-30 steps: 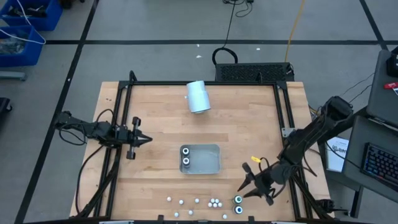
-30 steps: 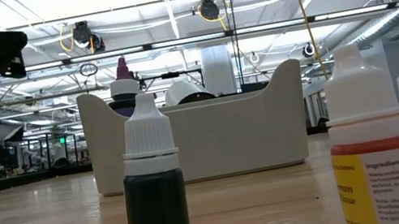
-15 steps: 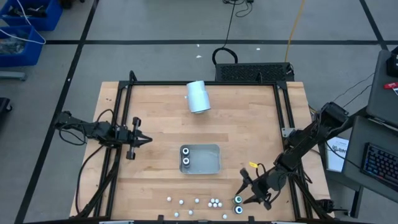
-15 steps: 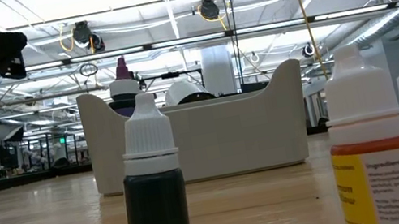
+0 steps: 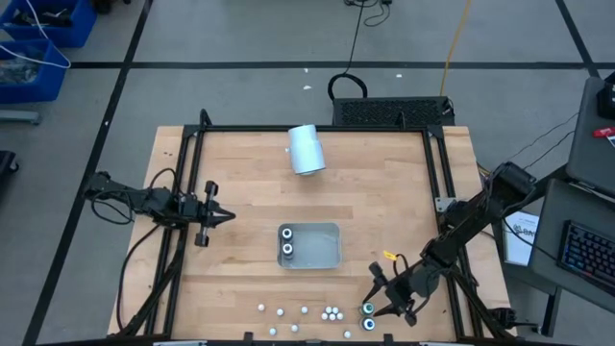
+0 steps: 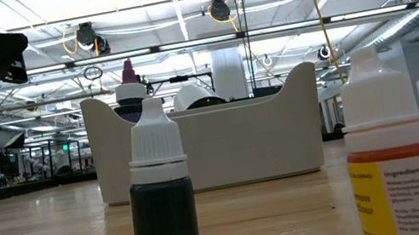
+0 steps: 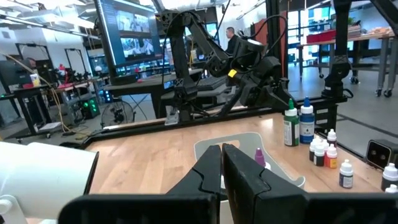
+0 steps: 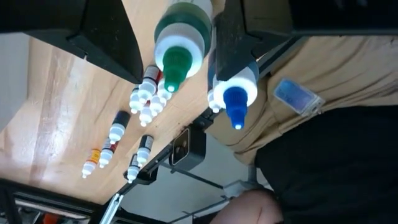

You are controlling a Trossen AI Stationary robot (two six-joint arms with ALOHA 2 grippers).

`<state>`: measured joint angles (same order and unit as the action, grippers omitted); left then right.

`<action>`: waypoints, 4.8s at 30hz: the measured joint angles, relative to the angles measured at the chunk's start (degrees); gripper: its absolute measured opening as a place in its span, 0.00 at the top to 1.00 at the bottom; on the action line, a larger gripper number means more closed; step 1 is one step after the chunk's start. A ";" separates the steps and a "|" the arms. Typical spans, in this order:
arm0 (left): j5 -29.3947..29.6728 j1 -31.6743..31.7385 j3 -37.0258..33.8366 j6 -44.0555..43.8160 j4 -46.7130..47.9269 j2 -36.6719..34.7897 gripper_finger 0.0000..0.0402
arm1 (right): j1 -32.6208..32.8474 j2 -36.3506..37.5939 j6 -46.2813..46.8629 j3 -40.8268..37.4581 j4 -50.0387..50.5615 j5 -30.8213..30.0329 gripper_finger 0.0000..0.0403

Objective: Pick & Place food coloring
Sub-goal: Put the big green food coloring bottle into the gray bin

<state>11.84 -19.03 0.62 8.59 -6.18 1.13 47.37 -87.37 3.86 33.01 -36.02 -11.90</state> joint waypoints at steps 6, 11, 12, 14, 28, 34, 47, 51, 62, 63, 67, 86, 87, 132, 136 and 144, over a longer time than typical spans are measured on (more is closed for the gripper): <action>-0.16 -0.01 0.00 -0.12 -0.01 0.00 0.94 | -0.02 -1.56 1.47 0.00 -0.32 -0.01 0.52; -0.26 0.00 0.00 -0.12 -0.01 0.00 0.94 | -0.01 -1.55 1.49 -0.02 -0.61 0.00 0.55; -0.26 -0.01 0.00 -0.12 0.01 0.00 0.94 | -0.01 -1.55 1.49 -0.02 -0.58 0.00 0.56; -0.26 0.00 0.00 -0.12 -0.01 0.00 0.94 | -0.02 -1.58 1.51 -0.02 -0.62 0.00 0.57; -0.31 0.00 0.00 0.10 -0.01 0.00 0.94 | -0.13 -1.60 2.99 -0.02 -0.60 -0.09 0.61; -0.31 0.00 0.00 0.05 -0.01 0.00 0.94 | -0.17 -1.60 3.01 -0.02 -1.00 -0.15 0.60; -0.33 0.00 0.02 0.03 -0.03 0.00 0.94 | -1.64 -1.60 7.02 -0.02 -1.28 -0.15 0.60; -0.35 0.00 0.02 0.03 -0.03 0.00 0.94 | -1.62 -1.60 7.05 -0.02 -0.58 -0.07 0.60; -0.33 0.00 0.02 0.10 -0.01 0.00 0.94 | -1.53 -1.60 7.04 -0.02 1.73 1.81 0.67; -0.33 -0.01 0.02 0.10 -0.01 0.00 0.94 | -1.53 -1.60 7.01 0.00 1.78 1.81 0.68; -0.33 0.00 0.02 0.12 -0.01 0.00 0.94 | -1.53 -1.60 5.26 0.00 1.74 1.75 0.73; -0.28 -0.01 0.04 0.21 -0.03 -0.02 0.94 | -4.96 6.68 -2.66 -0.02 3.09 1.22 0.71; -0.28 -0.01 0.04 0.21 0.00 -0.02 0.94 | -5.46 7.99 -3.62 -0.02 3.12 1.21 0.71; 0.24 -0.01 0.04 1.74 -0.06 -0.02 0.94 | -36.62 -14.57 1.04 19.12 1.40 3.05 0.71; 0.24 -0.01 0.04 1.74 -0.07 -0.02 0.94 | -37.27 -16.24 1.52 19.12 0.49 3.07 0.72; 0.24 0.00 0.04 1.75 -0.09 -0.02 0.94 | -37.59 -17.60 2.58 19.12 -0.14 3.02 0.71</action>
<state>12.08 -19.03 0.67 10.34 -6.28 1.10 9.78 -104.97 6.44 52.14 -36.16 -8.88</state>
